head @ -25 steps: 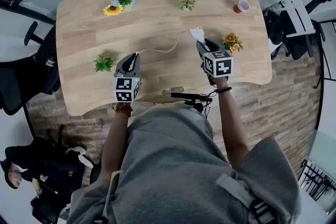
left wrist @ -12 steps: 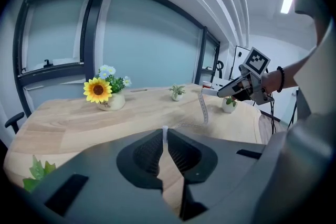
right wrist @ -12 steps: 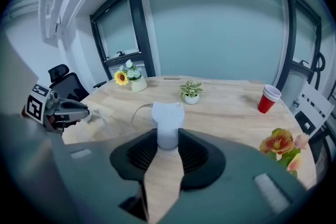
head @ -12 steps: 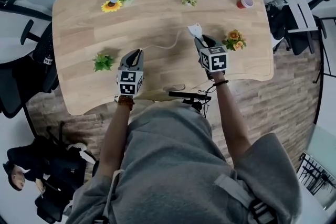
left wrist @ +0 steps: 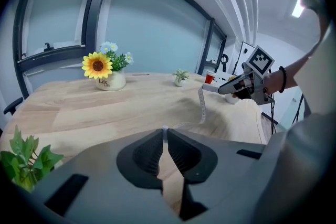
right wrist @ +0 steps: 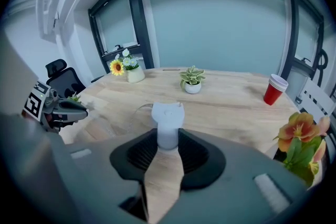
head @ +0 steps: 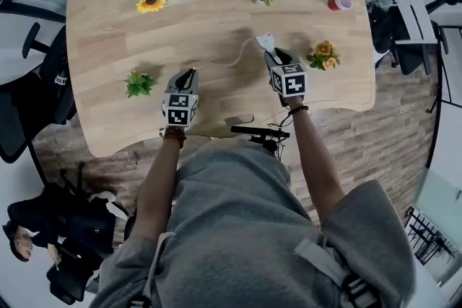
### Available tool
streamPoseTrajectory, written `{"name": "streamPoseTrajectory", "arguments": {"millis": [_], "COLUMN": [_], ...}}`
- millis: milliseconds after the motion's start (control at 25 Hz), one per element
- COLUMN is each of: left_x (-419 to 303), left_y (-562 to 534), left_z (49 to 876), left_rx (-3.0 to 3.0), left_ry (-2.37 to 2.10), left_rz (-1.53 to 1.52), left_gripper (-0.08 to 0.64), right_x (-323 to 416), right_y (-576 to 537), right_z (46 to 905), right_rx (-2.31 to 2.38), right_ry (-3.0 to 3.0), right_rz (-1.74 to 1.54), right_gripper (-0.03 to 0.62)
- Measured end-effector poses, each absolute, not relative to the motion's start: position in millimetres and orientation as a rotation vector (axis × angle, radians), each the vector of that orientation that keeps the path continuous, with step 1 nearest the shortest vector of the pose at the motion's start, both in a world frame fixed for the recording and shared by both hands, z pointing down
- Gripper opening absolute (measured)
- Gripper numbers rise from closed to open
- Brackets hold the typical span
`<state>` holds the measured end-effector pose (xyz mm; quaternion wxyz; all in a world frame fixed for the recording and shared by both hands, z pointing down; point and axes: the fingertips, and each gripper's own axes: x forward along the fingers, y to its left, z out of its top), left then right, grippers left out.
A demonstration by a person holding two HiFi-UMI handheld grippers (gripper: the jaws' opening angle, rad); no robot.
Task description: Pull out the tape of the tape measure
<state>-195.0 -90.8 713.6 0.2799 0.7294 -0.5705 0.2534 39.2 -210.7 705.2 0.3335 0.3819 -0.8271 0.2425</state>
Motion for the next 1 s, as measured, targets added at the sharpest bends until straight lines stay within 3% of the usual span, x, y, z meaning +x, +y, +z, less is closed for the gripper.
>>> {"name": "streamPoseTrajectory", "arguments": {"millis": [1000], "left_x": [-190], "left_y": [-74], "left_z": [759], "left_rx": [1.87], "left_ry": [-1.416], "left_rz": [0.758], "left_gripper": [0.037], "right_x": [49], "right_y": [-206], "right_z": [767], "right_rx": [0.979], "right_ry": [-2.043], "right_rz": [0.675], "right_gripper": [0.132]}}
